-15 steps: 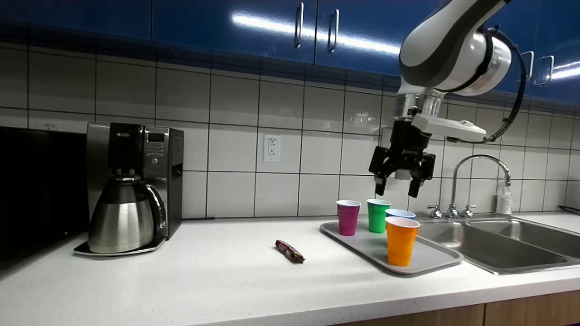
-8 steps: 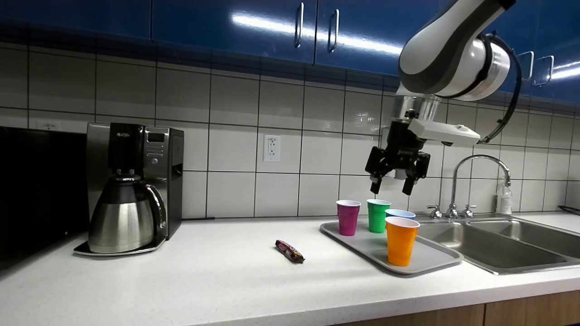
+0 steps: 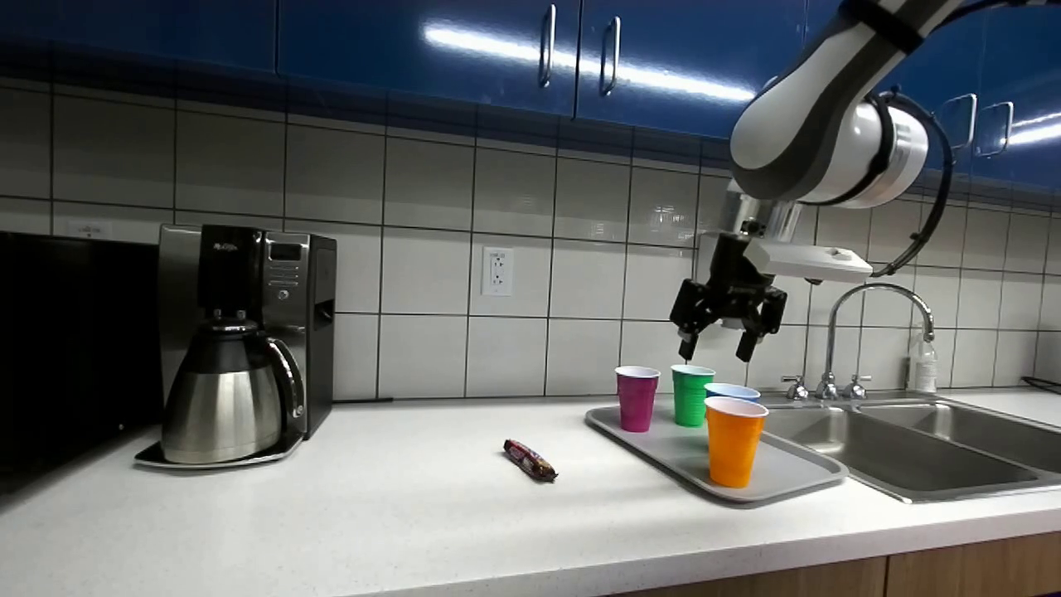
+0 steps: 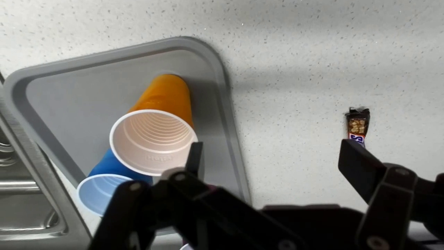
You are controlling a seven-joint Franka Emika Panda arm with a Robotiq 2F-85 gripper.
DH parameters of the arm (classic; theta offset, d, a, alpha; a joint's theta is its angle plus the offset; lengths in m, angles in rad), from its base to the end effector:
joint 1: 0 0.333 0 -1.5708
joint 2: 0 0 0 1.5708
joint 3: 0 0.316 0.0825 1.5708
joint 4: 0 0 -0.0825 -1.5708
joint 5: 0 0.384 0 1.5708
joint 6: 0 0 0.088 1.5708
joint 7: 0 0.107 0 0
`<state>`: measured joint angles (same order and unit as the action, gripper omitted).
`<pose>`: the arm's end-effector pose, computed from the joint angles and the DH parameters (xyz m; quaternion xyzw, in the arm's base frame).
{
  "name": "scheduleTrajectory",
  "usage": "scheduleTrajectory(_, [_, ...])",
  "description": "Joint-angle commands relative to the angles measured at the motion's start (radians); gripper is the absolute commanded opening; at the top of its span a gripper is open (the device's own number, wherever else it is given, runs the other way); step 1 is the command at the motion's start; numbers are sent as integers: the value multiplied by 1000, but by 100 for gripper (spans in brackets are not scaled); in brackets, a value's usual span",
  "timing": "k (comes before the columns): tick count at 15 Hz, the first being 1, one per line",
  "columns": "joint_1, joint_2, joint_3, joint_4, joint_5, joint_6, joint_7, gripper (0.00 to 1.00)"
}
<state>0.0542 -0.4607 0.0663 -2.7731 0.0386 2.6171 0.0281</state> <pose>0.3858 0.0445 0.3782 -0.9880 -0.0294 -0.1513 0.0083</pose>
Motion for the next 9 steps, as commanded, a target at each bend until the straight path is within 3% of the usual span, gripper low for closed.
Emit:
scheduleTrajectory(1, [-38,54,6,14,-31,52,35,100])
scheduleTrajectory(9, [-82,179,-5,64,-50,144,29,100])
